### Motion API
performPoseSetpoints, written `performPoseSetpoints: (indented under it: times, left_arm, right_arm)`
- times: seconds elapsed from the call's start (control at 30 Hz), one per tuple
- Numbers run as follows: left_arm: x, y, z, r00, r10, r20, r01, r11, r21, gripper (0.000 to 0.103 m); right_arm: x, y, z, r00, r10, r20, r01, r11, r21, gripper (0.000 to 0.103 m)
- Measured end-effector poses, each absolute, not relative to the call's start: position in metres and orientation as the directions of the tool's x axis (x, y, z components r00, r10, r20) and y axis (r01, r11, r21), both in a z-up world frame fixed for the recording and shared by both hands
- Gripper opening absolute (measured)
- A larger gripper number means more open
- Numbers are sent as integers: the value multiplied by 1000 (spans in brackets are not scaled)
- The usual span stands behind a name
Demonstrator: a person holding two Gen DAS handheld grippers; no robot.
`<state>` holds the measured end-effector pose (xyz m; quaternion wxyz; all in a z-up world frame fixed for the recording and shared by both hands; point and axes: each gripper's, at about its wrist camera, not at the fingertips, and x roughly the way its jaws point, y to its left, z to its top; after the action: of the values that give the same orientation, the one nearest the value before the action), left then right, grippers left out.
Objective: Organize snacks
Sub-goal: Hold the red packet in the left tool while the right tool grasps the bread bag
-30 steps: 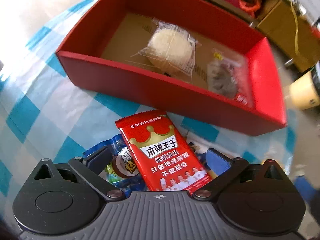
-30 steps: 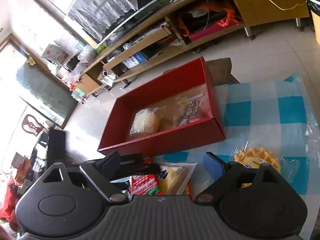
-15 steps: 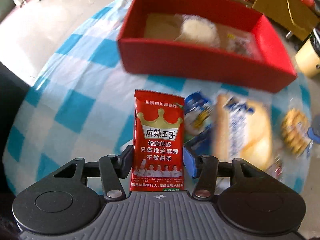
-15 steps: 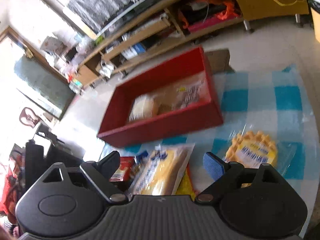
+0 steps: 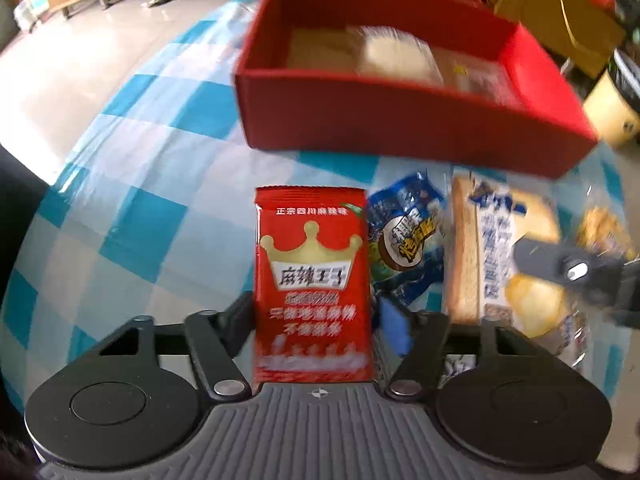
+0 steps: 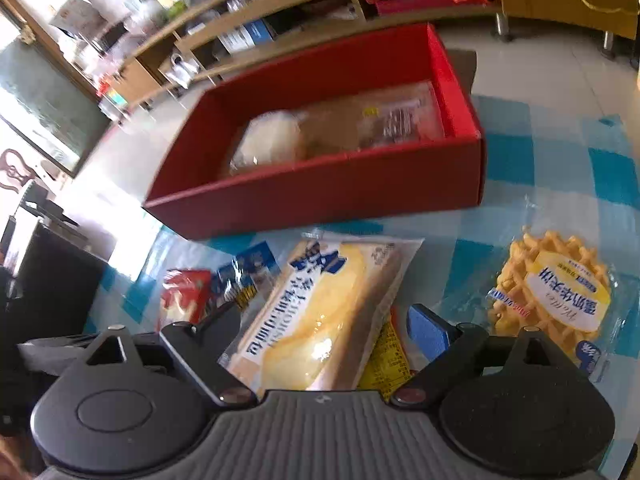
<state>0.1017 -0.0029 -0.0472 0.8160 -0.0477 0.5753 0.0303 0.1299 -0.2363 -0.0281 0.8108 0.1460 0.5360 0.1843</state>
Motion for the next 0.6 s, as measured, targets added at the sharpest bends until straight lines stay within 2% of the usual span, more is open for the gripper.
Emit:
performPoseSetpoints:
  times: [0.07, 0.27, 0.47, 0.6]
  left_arm:
    - [100, 7, -42, 340, -33, -940, -124, 989, -79, 60]
    - [97, 9, -43, 337, -57, -940, -128, 986, -106, 58]
    - [95, 14, -45, 338, -59, -939, -136, 985, -110, 61]
    - [95, 10, -45, 351, -34, -936, -122, 989, -82, 63]
  right_arm:
    - [132, -235, -31, 354, 456, -817, -140, 889, 436, 90]
    - [133, -224, -39, 338, 437, -833, -147, 899, 412, 90]
    - [132, -207, -37, 353, 393, -849, -153, 920, 362, 91]
    - [136, -199, -47, 354, 379, -855, -124, 925, 359, 99]
